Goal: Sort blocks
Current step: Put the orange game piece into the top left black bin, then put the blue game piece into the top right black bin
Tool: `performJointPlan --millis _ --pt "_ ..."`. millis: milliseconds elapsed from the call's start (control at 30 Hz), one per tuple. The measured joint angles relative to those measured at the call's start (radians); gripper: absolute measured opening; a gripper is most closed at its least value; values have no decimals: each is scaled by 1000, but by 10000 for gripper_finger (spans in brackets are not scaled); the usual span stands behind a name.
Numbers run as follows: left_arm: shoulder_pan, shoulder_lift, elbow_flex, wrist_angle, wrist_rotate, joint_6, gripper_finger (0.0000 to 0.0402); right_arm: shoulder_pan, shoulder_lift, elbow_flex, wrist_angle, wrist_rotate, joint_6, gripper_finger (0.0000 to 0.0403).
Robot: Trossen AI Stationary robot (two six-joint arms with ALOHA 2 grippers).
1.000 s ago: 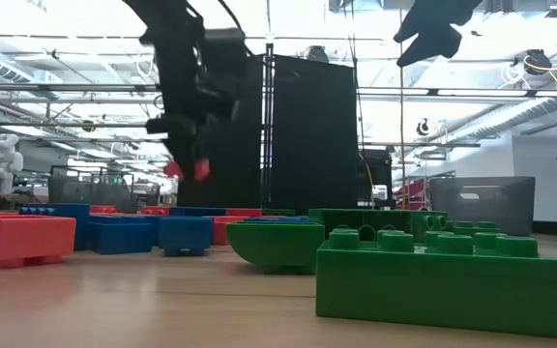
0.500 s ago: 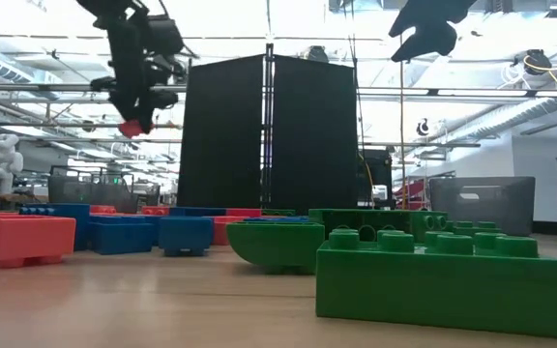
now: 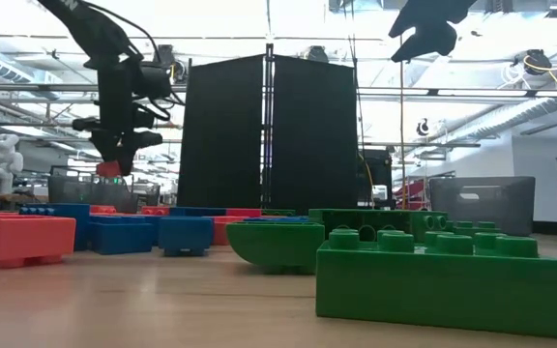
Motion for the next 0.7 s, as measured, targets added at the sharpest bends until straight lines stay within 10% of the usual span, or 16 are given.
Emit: performJointPlan --millis 100,400,700 --pt "0 0 0 -16 42 11 131 0 0 0 0 0 -12 315" --pt "0 0 0 -38 37 10 354 0 0 0 0 0 -16 315" --pt "-34 0 62 -109 77 8 360 0 0 0 0 -1 -15 315"
